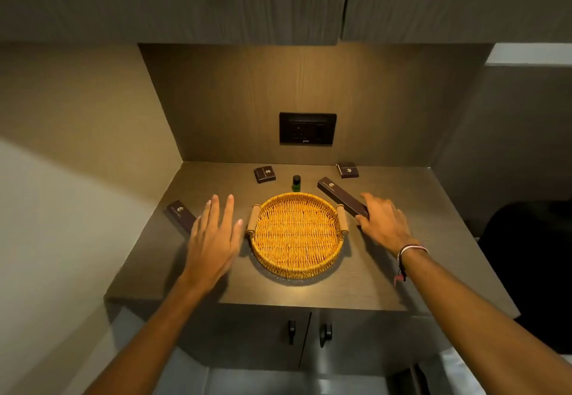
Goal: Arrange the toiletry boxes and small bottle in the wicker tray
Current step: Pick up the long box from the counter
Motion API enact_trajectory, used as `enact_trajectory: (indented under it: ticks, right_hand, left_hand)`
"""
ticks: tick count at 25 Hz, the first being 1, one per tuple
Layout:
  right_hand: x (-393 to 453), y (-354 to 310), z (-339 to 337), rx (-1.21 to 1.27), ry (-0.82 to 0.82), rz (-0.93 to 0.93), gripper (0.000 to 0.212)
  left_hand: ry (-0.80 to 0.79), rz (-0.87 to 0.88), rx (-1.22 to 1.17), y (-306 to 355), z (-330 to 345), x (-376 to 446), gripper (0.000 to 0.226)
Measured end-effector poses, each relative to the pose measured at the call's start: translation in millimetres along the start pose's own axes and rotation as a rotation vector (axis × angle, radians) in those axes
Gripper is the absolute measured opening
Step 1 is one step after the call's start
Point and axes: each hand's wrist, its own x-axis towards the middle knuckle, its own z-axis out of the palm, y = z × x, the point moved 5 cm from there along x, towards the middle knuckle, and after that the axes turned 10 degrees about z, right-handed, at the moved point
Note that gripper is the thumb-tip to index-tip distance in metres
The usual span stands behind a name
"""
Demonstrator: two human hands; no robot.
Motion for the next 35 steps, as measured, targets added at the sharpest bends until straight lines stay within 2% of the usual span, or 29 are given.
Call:
enact_trajectory:
  ticks: [6, 11, 18, 23, 27, 31, 35]
  right_hand:
    - [7.3, -4.1, 2.6, -0.036, -0.013, 0.049, 0.046]
    - [13.2, -3.0, 4.8, -0.060, -0.003, 0.068, 0.042]
    - [19.7, -2.8, 11.2, -0.052, -0.027, 0.107, 0.038]
    - [18.5, -7.8, 12.9, -0.048, -0.050, 0.142, 0.041]
    - [18.1, -9.8, -7.6, 0.056, 0.021, 0.178, 0.040]
    - [14.0, -19.2, -46.7, 0.171, 0.090, 0.187, 0.051]
    - [5.8, -49.3, -75.3, 0.306, 0.052, 0.146, 0.060]
  left_hand:
    - [-0.057, 0.041, 0.013, -13.6, 29.8, -19.6, 0.061]
    - [-0.062, 0.029, -0.022, -43.6, 32.7, -26.6, 0.063]
    - [-0.121, 0.152, -0.101, -85.6, 15.6, -25.5, 0.063]
    - [-0.050, 0.224, -0.128, -63.7, 12.4, -12.3, 0.061]
    - [-0.097, 0.218, -0.158, -44.8, 33.4, 0.2, 0.058]
    - [-0.137, 0.174, -0.076, -52.4, 52.3, -0.1, 0.054]
    - [-0.115, 0.188, 0.010, -55.7, 58.6, 5.6, 0.064]
